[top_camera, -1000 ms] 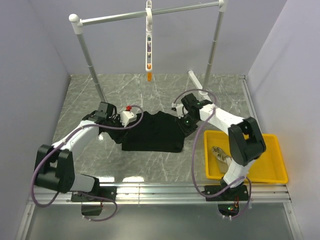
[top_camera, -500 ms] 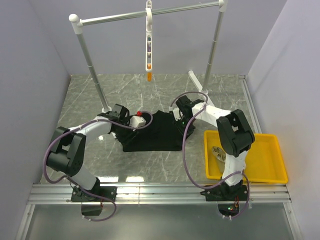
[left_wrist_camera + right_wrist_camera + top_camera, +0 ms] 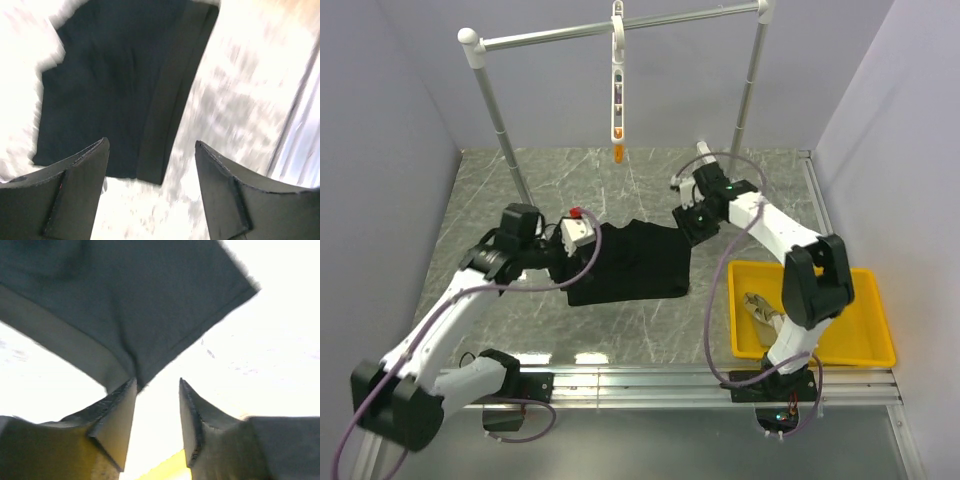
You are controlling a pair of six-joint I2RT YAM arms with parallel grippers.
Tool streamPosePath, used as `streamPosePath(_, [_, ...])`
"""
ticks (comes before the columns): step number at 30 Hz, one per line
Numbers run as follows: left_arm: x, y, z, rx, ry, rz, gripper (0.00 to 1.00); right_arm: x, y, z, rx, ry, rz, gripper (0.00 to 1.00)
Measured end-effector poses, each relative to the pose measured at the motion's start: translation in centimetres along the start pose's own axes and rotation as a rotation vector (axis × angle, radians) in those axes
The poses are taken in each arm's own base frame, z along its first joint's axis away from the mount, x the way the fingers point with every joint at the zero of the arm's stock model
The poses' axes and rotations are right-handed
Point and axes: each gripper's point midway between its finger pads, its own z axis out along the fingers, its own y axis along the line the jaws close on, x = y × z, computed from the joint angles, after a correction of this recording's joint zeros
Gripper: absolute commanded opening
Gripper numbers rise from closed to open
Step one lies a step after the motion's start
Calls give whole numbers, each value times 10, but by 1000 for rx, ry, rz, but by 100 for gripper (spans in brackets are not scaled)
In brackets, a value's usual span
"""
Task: Clip the underwear to the hanger
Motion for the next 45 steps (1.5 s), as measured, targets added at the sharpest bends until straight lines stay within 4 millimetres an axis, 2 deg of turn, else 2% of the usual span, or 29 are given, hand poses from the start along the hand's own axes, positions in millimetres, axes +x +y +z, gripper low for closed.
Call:
streamPosePath(4, [-59, -5, -31, -47, -211, -24, 77, -39, 7, -51, -58, -207, -6, 61])
streamPosePath(5, [-74, -2, -37, -65, -250, -35, 84, -49, 8, -66, -71, -266, -5, 61])
streamPosePath(7, [-112, 10, -52, -117, -347, -72, 84, -64, 9, -89, -89, -362, -10, 62])
streamPosePath(8, [-125, 14, -58, -136, -380, -100, 84, -71, 10, -102, -99, -413, -2, 62])
streamPosePath(12, [-180, 35, -89, -242, -544, -184, 83, -94, 17, -134, -140, -557, 0, 61])
streamPosePath(16, [-212, 47, -113, -320, -663, -229, 81, -113, 27, -158, -182, -670, 0, 59])
streamPosePath(20, [-235, 54, -125, -361, -741, -272, 79, -130, 36, -183, -209, -775, 0, 58])
streamPosePath(25, [-250, 51, -115, -380, -773, -295, 75, -149, 42, -205, -241, -882, 6, 57])
streamPosePath(31, [-260, 50, -100, -412, -779, -314, 72, -161, 51, -220, -299, -942, 17, 57])
streamPosePath(39, [-271, 63, -91, -454, -794, -332, 67, -170, 66, -232, -380, -985, 16, 56])
streamPosePath(40, [-271, 63, -90, -454, -793, -332, 68, -172, 69, -234, -396, -988, 20, 57])
streamPosePath(41, [-270, 63, -89, -453, -791, -331, 72, -175, 71, -236, -414, -991, 27, 64])
streamPosePath(43, [-271, 61, -88, -442, -800, -322, 73, -181, 75, -241, -442, -999, 38, 71])
streamPosePath(45, [-268, 57, -85, -423, -802, -310, 73, -189, 83, -248, -475, -1011, 35, 74])
